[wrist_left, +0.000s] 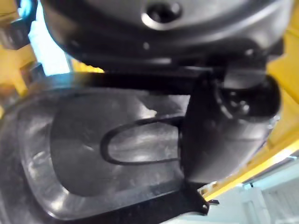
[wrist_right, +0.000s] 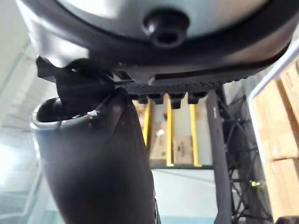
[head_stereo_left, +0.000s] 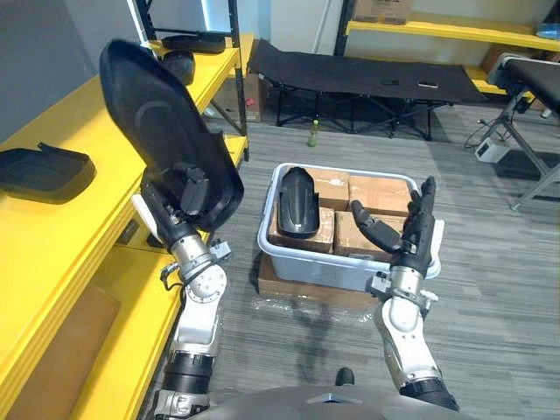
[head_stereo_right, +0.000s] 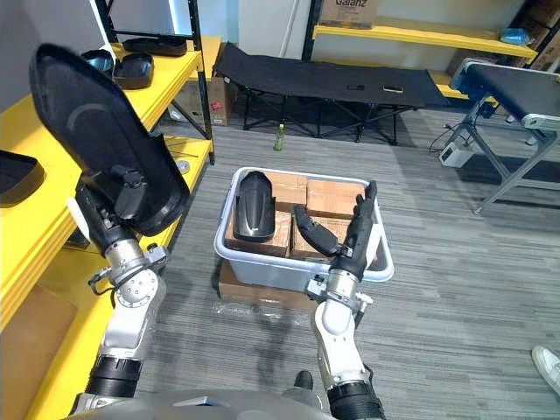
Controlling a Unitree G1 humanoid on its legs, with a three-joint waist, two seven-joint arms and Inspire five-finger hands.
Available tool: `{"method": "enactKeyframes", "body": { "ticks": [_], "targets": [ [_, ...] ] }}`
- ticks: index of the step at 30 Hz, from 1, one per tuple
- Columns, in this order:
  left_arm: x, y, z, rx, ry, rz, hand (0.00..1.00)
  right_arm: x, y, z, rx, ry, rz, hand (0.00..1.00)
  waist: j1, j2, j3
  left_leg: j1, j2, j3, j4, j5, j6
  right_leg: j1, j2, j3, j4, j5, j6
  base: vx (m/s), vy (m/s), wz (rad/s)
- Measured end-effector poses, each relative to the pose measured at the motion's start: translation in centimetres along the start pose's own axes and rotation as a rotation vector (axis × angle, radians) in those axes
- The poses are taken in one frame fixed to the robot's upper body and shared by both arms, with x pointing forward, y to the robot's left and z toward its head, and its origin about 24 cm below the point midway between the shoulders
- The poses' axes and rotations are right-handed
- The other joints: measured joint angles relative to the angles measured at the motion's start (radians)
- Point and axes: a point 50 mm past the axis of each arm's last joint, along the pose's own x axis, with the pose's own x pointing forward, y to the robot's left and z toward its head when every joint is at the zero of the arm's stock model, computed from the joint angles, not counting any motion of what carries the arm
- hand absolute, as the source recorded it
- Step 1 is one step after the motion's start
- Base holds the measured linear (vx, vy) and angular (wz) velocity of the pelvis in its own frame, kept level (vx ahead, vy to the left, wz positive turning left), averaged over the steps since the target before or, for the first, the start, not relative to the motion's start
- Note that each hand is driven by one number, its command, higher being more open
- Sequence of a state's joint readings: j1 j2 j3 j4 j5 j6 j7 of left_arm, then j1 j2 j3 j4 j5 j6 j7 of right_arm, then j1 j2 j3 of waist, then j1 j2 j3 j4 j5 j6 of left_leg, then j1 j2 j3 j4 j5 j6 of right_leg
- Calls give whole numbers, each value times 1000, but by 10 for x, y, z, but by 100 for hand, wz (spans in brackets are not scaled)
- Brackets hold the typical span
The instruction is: Walk over and take three plastic housings, then place them on the shelf
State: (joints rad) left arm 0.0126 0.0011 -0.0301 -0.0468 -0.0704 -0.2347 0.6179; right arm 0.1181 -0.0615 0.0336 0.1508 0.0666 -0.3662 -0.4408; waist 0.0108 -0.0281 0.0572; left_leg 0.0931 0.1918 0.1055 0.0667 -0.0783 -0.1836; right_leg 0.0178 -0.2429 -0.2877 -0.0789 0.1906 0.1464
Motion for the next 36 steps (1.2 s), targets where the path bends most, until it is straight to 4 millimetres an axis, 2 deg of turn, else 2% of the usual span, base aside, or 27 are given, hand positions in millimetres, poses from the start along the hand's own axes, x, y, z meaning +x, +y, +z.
{"method": "enactKeyframes", "body": {
  "ticks": [3,6,8,11,15,17,20,22,24,26,28,31,34,36],
  "targets": [
    [-4,14,-2,-60,45,-27,0,-6,-16,-19,-41,150,22,100,-4,16,3,-2,0,-1,0,-1,0,0,0,-2,0,-1,-1,0,0,0],
    [-13,28,8,-118,36,-64,0,-18,-26,-35,-80,260,44,100,-8,28,8,-12,1,-7,1,-2,0,-1,0,-10,0,-2,-1,4,13,7],
    [-16,37,21,-233,-3,-113,0,-23,-29,-41,-69,309,85,100,4,31,10,-16,1,-13,2,-1,0,-1,0,-16,0,-3,-1,-2,12,7],
    [-14,41,37,-339,-86,-151,0,-22,-24,-40,-56,304,136,100,20,31,10,-19,1,-27,2,-2,3,9,-1,-30,0,-8,-1,-14,8,11],
    [-15,51,54,-356,-185,-129,0,-24,-14,-39,-8,310,203,100,23,35,7,-35,2,-61,6,-3,6,23,-1,-65,0,-22,-5,-7,2,24],
    [-14,56,63,-351,-234,-114,0,-24,-6,-34,-3,288,259,100,44,38,7,-61,2,-93,18,0,5,25,-2,-95,0,-22,-3,4,8,39],
    [-15,65,65,-326,-251,-81,0,-21,12,-29,-3,258,343,100,64,40,6,-72,0,-124,18,8,2,37,-2,-124,0,-20,1,19,14,34],
    [-18,77,67,-293,-254,-45,0,-17,33,-21,-12,212,443,100,84,40,5,-87,-1,-148,22,8,3,43,-2,-149,0,-20,1,4,17,28],
    [-22,88,66,-259,-246,-23,0,-15,46,-14,-71,156,512,100,115,40,5,-97,-4,-171,26,8,5,53,-2,-170,0,-24,5,10,22,36],
    [-24,96,65,-233,-243,-9,0,-15,53,-11,-61,144,526,100,136,39,5,-108,-8,-204,32,9,5,70,-3,-201,0,-33,9,9,17,45],
    [-27,106,65,-204,-242,20,0,-12,55,-8,-57,129,522,100,157,38,4,-115,-9,-224,34,9,5,80,-3,-220,0,-40,11,8,29,34],
    [-31,114,64,-178,-231,49,0,-8,50,-6,3,143,488,100,159,39,5,-118,-11,-237,36,13,4,91,-3,-235,0,-45,13,-3,25,15],
    [-34,112,61,-188,-209,44,0,-5,45,-5,55,154,477,100,151,44,8,-128,-15,-246,43,15,11,106,-4,-256,0,-64,12,-16,26,19],
    [-35,106,60,-199,-204,5,0,-6,43,-4,61,149,478,100,138,43,7,-158,-26,-234,63,31,37,118,-12,-295,0,-76,17,-21,24,64]
  ]
}}
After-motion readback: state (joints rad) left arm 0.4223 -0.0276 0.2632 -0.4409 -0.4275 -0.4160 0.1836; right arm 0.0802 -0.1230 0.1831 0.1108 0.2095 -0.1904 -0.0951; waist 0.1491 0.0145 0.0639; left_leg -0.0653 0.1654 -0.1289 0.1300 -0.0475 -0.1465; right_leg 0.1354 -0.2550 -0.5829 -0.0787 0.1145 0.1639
